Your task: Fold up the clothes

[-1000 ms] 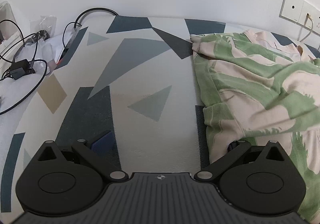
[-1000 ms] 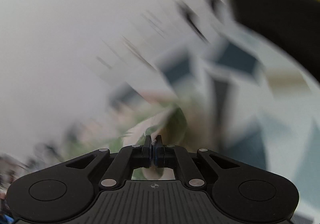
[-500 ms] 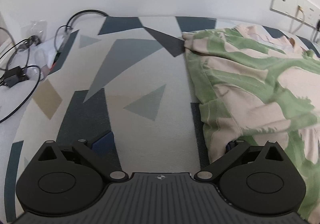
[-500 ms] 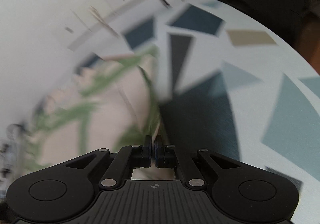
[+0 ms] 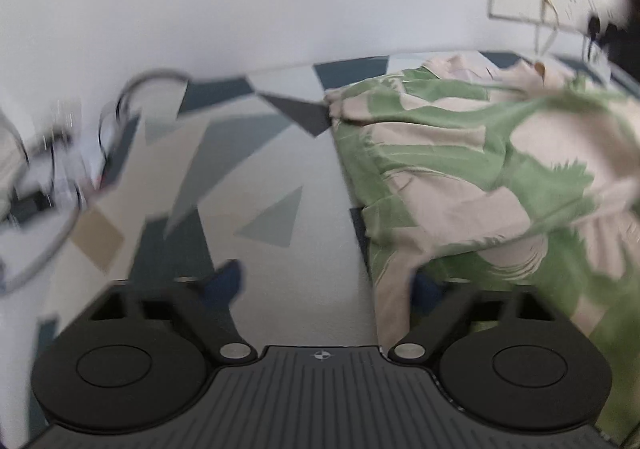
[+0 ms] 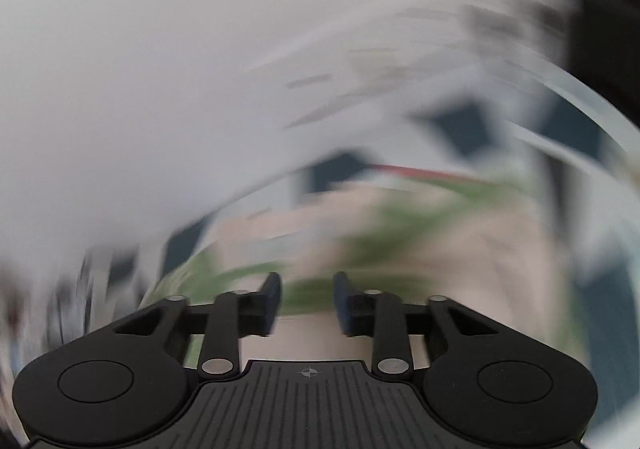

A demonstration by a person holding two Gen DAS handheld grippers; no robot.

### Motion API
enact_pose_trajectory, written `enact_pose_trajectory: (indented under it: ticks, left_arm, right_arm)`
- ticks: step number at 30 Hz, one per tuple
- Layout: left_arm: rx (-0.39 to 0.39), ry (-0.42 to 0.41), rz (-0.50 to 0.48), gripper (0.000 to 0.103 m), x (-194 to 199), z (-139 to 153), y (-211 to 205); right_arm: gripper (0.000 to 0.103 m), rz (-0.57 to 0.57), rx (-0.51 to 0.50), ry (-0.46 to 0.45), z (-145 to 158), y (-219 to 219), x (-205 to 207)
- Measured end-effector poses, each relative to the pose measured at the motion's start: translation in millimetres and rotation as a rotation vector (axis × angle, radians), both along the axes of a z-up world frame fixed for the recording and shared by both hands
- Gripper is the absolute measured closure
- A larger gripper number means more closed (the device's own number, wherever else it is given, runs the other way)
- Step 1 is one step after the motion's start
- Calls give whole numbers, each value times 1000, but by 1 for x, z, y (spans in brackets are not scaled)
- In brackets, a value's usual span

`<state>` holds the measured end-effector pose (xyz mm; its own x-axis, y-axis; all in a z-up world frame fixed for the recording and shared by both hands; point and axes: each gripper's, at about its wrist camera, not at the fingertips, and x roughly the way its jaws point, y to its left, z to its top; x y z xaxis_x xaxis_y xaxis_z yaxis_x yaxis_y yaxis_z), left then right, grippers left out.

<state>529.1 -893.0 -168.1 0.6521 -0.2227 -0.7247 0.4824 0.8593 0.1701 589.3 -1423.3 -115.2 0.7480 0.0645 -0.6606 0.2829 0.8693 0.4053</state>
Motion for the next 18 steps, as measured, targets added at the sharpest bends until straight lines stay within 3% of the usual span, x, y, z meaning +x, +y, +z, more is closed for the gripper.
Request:
enact_pose_trajectory:
  ticks: [2, 5, 10, 13, 14, 16, 18]
  left_arm:
    - [8, -22, -39, 52, -5, -3, -10]
    - [6, -38, -58, 65, -7, -4, -17]
    - [-44, -25, -82, 91, -10, -7, -19]
    - [-56, -37, -82, 95, -14, -10, -20]
    - [-58, -38, -72, 96, -15, -10, -19]
    - [-63, -40, -54, 96, -16, -11, -19]
    - [-55, -50, -38, 97, -18, -11, -19]
  right_arm:
    - [80, 174, -63, -10, 1, 38, 47]
    - [76, 399, -91, 11, -10, 90, 116]
    - [71, 548, -121, 109, -43, 144, 186]
    - [80, 598, -124, 172, -57, 157, 211]
    - [95, 623, -117, 193, -60, 159, 216]
    - [98, 672, -131, 208, -63, 163, 227]
    - [99, 657, -181, 165, -57, 162, 241]
